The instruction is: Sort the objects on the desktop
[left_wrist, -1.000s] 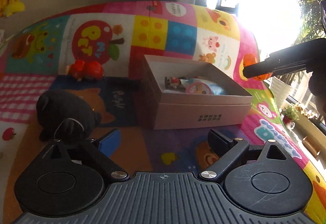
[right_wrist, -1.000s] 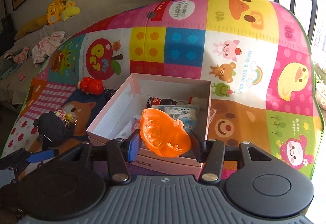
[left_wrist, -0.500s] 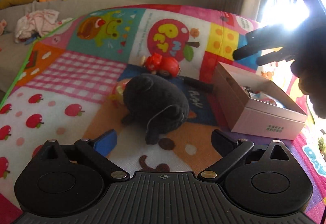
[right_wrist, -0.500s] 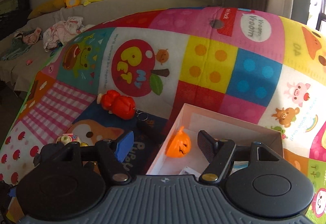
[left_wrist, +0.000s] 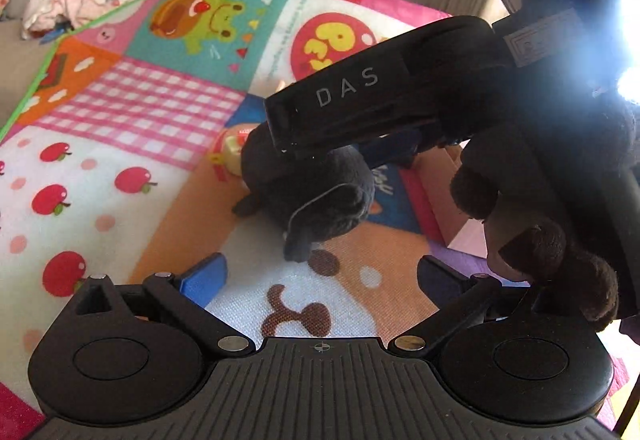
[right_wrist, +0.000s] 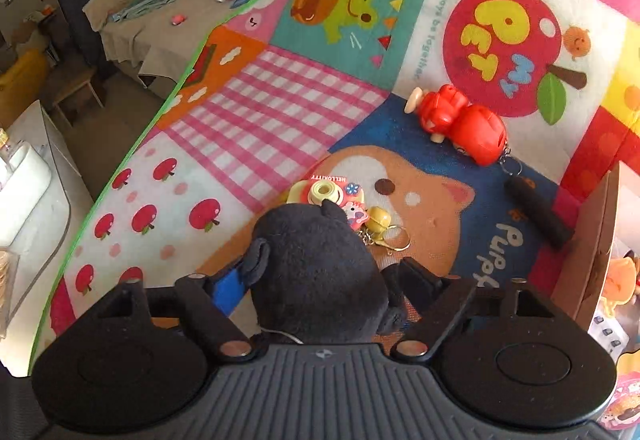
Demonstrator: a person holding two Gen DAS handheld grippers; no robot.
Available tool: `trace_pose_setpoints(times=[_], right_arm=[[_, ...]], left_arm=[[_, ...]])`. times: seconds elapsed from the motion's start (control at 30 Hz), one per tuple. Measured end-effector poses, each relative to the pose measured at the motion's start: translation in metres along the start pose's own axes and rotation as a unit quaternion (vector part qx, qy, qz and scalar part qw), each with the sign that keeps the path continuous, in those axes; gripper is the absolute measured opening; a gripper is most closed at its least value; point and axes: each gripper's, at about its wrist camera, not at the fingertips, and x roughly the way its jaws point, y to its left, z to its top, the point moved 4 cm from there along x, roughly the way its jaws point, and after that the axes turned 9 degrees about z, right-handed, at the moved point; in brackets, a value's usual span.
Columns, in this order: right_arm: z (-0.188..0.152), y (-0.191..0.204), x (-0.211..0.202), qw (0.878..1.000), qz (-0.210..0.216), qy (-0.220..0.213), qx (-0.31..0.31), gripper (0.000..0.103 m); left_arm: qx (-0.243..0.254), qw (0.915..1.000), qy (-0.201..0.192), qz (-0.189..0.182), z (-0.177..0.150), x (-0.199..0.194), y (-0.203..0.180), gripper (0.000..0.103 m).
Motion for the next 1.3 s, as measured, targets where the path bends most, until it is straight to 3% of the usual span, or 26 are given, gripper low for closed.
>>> trace_pose_setpoints(times=[0.2,0.43,0.5,0.63,0.77,0.83,1.03,1.13,1.3], right_arm=[[-0.037,-0.009,-0.038,0.999,-0.034,-0.002,-0.027,0.065],[-0.118,-0.046,-0.120,0.995,-0.064,-0.038,0.058,0.064],[-0.143,-0.057,-0.140,0.991,-0.097,-0.050,0.073,0.064],[-0.184,-0.072,-0.165,0.972,-0.207,-0.089,0.072,0.065],[-0.211,-0.082,-0.172,0.960,-0.220,-0.140,0.101,0.071],[-0.221,-0.083,-0.172,0.954,-0.225,-0.161,0.114,0.079],[-0.243,-0.075,-0.165,0.945,-0.216,-0.203,0.137,0.089],[-0.245,-0.074,-0.160,0.943,-0.224,-0.203,0.138,0.091],[-0.247,-0.076,-0.162,0.942,-0.214,-0.214,0.144,0.100]], left_arm=[[0.024,0.9985,0.004,-0.048,-0.004,-0.004,-0.007,0.103],[0.041,0.9968,0.017,-0.066,-0.009,-0.003,-0.013,0.103],[0.042,0.9968,0.024,-0.064,-0.008,0.000,-0.014,0.103],[0.050,0.9969,0.030,-0.053,-0.008,0.005,-0.016,0.103],[0.073,0.9965,0.032,-0.026,-0.008,0.006,-0.023,0.103],[0.075,0.9968,0.027,-0.006,-0.006,0.006,-0.023,0.103],[0.093,0.9914,-0.019,0.090,0.025,0.015,-0.022,0.103],[0.079,0.9870,-0.023,0.139,0.050,0.039,-0.019,0.103],[0.030,0.9862,-0.006,0.163,0.079,0.076,-0.002,0.103]])
